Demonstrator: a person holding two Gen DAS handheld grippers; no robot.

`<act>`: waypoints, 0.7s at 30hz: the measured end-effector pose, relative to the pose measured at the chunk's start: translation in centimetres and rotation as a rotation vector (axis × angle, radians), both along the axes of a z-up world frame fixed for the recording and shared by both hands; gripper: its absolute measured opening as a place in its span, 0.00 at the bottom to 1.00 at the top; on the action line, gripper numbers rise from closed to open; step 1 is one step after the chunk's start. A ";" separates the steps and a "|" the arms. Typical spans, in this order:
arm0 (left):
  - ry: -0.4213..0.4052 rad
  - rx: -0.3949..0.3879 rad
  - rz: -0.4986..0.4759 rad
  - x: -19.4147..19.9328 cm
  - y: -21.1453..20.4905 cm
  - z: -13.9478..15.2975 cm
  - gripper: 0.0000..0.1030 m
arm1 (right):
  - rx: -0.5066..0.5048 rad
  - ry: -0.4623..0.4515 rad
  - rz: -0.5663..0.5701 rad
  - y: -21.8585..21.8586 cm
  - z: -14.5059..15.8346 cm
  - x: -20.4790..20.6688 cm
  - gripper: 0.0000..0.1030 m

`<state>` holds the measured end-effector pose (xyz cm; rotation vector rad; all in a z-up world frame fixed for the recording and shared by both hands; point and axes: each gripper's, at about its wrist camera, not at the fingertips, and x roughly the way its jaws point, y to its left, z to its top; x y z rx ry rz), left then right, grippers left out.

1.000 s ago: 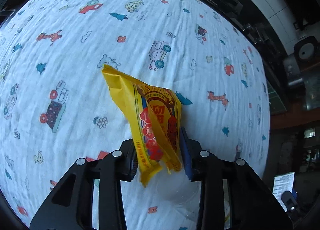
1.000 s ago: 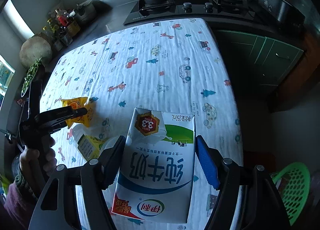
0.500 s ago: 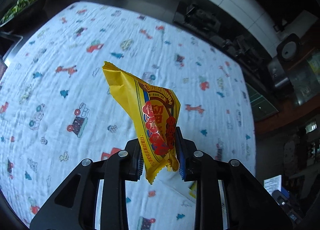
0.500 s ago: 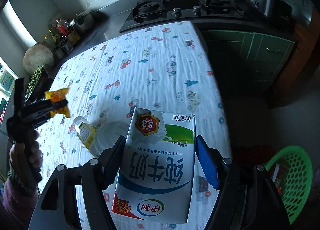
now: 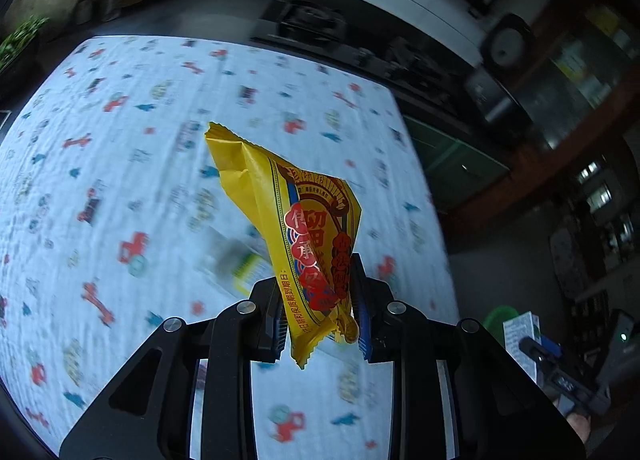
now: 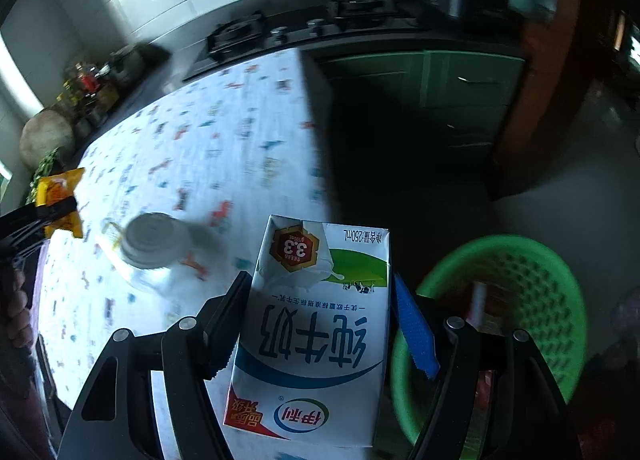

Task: Collect trash
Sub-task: 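Release the carton into the basket with the right tool while the left tool carries the yellow bag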

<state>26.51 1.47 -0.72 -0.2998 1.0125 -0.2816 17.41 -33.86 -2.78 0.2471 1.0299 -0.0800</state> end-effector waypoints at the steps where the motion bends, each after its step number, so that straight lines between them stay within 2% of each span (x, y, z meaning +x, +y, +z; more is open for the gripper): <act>1: 0.000 -0.003 -0.017 -0.6 -0.9 0.1 0.26 | -0.010 0.004 -0.025 -1.3 -0.2 -0.9 0.66; 13: -0.007 0.010 -0.200 -6.5 -10.2 0.2 0.26 | -0.117 0.053 -0.195 -10.3 -2.7 -6.8 0.66; 21: -0.013 0.020 -0.328 -9.2 -16.5 0.1 0.26 | -0.106 0.068 -0.287 -14.7 -4.2 -9.6 0.68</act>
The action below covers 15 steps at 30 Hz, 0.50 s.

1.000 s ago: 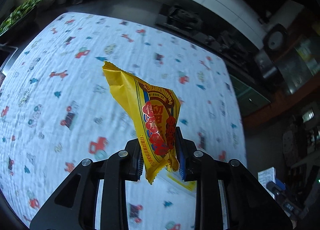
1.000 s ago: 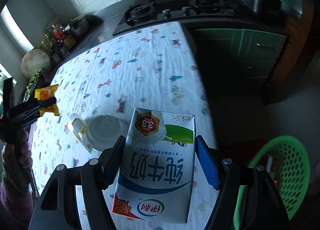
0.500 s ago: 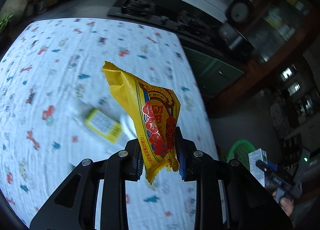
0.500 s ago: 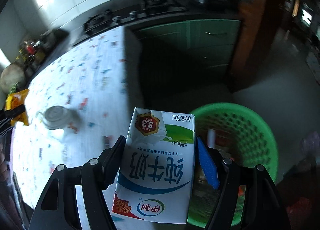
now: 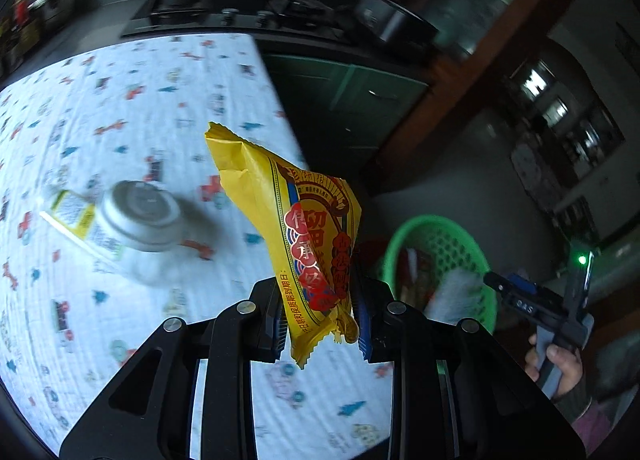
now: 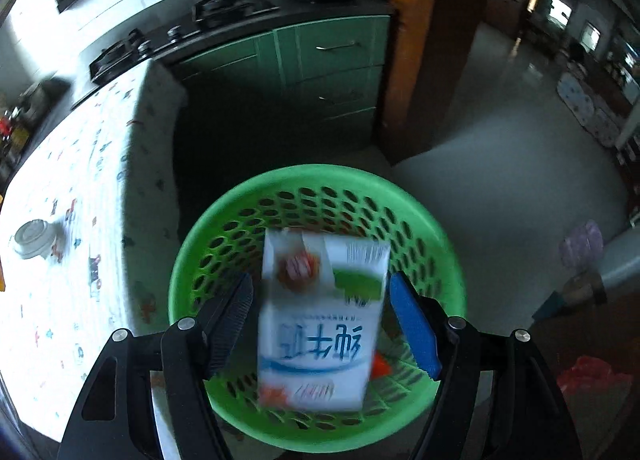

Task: Collect trash
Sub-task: 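Release the carton into the basket with the right tool while the left tool carries the yellow bag, then open the left tool over the green basket to drop the yellow bag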

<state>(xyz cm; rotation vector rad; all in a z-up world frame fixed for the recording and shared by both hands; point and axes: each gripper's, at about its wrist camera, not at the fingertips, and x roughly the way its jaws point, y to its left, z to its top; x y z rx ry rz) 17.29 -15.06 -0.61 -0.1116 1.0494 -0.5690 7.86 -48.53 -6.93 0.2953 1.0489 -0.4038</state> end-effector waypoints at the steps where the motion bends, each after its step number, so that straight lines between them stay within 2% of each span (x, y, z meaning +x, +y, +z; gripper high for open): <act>1: 0.000 0.000 -0.018 -0.3 -0.9 -0.1 0.26 | 0.004 -0.008 -0.007 -0.3 0.1 -0.4 0.70; 15: 0.031 0.039 -0.245 -4.1 -11.5 -2.6 0.26 | -0.003 -0.074 -0.005 -0.2 3.0 -5.3 0.72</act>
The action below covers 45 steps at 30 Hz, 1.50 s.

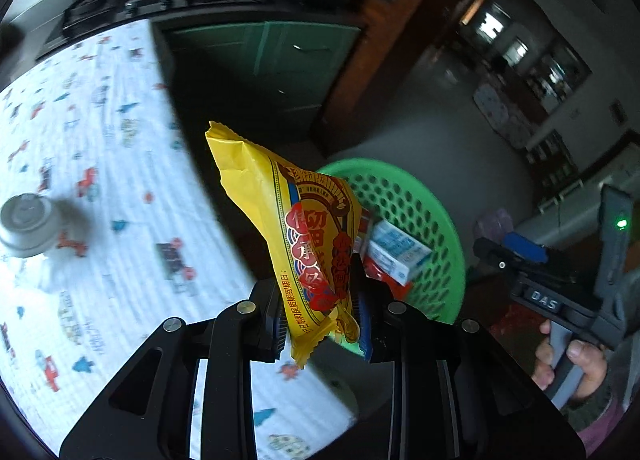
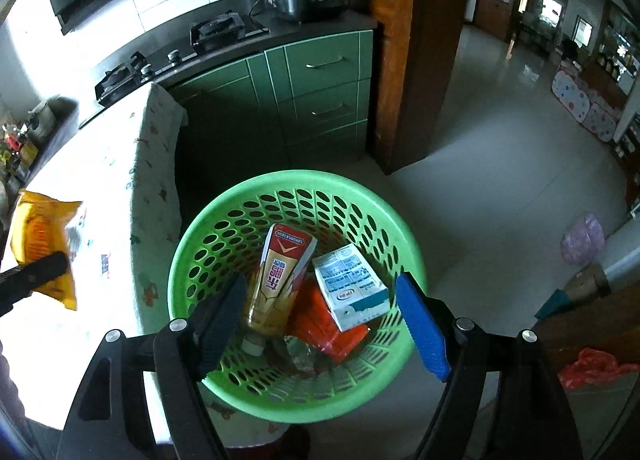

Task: Collect trash
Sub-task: 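Open the left tool over the green basket to drop the yellow bag, then move both tools back over the table toward the clear bottle and white lid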

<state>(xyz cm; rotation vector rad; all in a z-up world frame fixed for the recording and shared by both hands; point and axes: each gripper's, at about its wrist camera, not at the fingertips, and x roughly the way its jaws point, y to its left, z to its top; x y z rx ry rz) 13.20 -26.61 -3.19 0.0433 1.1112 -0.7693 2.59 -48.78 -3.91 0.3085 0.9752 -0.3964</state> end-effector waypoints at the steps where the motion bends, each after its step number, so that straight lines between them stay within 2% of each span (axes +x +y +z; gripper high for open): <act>1: 0.000 0.006 -0.010 -0.1 -0.6 -0.3 0.26 | 0.002 -0.003 0.000 0.0 0.1 -0.2 0.72; 4: 0.015 0.023 -0.040 -0.7 -2.6 -1.3 0.28 | 0.001 -0.012 0.000 0.2 0.5 -0.9 0.73; 6: 0.014 0.031 -0.060 -1.2 -3.7 -1.7 0.29 | -0.002 -0.020 0.000 0.3 0.8 -1.6 0.77; 12: 0.005 0.048 -0.112 -2.5 -6.2 -3.0 0.48 | -0.022 -0.032 -0.004 0.2 1.5 -3.6 0.77; 14: 0.014 0.046 -0.118 -2.7 -6.7 -3.3 0.60 | -0.022 -0.036 -0.008 -0.1 1.6 -4.1 0.77; 16: 0.012 0.052 -0.125 -2.8 -7.1 -3.6 0.61 | -0.019 -0.039 -0.014 -0.4 1.6 -4.5 0.77; 19: 0.014 0.058 -0.124 -3.0 -7.1 -3.8 0.66 | -0.016 -0.039 -0.019 -0.8 1.5 -4.8 0.77; 24: -0.005 0.063 -0.107 -3.1 -6.1 -3.4 0.66 | -0.009 -0.039 -0.012 -0.8 1.3 -4.9 0.77; 33: -0.052 0.081 -0.009 -1.6 -0.7 -1.9 0.66 | 0.007 -0.056 0.063 1.9 1.6 -2.9 0.77; 45: -0.068 0.095 0.244 2.3 11.7 -1.1 0.66 | 0.053 -0.062 0.249 8.8 1.6 3.0 0.77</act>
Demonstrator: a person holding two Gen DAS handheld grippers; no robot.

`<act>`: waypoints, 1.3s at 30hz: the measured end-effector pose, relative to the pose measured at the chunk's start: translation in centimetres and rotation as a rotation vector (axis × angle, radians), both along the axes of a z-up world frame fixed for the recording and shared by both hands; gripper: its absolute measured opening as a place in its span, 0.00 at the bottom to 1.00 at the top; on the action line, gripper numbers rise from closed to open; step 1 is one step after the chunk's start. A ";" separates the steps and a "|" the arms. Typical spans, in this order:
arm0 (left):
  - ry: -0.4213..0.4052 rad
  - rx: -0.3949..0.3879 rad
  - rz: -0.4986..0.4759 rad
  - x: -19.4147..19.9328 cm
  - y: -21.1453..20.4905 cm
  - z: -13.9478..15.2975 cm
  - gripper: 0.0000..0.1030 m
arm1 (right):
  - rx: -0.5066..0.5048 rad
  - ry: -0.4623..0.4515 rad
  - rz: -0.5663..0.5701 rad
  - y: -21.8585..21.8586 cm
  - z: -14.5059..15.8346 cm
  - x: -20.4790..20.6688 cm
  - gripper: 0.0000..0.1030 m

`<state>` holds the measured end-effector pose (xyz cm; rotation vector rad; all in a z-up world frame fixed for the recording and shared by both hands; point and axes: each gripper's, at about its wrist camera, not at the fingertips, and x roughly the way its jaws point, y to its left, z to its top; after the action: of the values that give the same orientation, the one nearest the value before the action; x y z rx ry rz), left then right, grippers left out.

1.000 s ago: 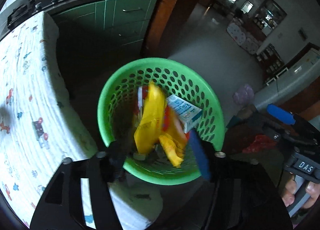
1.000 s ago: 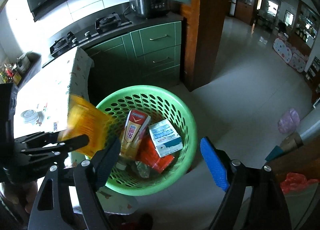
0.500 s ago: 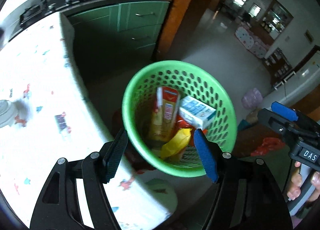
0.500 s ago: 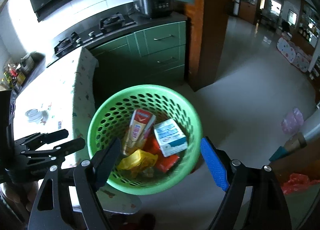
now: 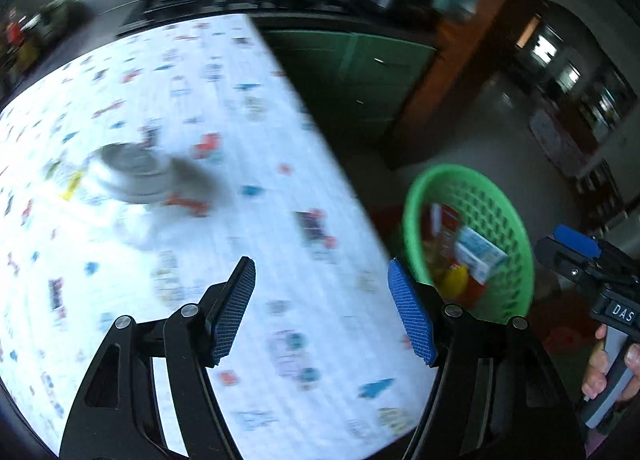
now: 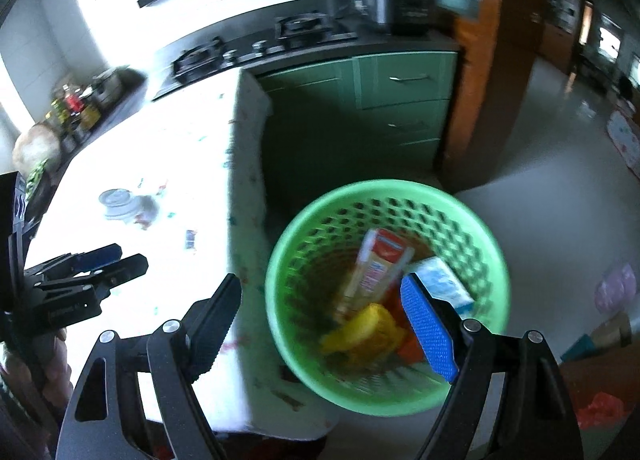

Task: Collect trash
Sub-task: 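Move both tools back over the table toward the clear bottle and white lid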

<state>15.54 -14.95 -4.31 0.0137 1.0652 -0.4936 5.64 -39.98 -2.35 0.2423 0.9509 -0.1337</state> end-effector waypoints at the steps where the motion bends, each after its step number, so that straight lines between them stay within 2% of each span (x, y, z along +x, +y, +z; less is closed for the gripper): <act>1: -0.001 -0.001 0.018 0.3 0.9 -0.1 0.66 | 0.005 0.000 0.021 0.9 0.0 0.8 0.77; 7: -0.002 -0.003 0.143 2.0 7.3 0.0 0.66 | 0.017 -0.007 0.118 5.0 0.3 4.1 0.77; 19: 0.004 -0.003 0.330 4.4 16.8 -0.5 0.66 | 0.088 -0.003 0.287 13.3 0.1 11.2 0.77; 28: 0.012 -0.010 0.403 5.8 21.1 -0.7 0.66 | 0.194 0.019 0.377 19.4 -1.4 16.6 0.77; 39: 0.022 -0.030 0.434 7.2 23.8 -0.8 0.66 | 0.221 0.064 0.406 23.2 -4.0 21.7 0.77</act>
<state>22.78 8.85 -5.12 -0.2455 1.0451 -0.1173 27.34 -16.75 -6.33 0.2449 1.0614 0.3396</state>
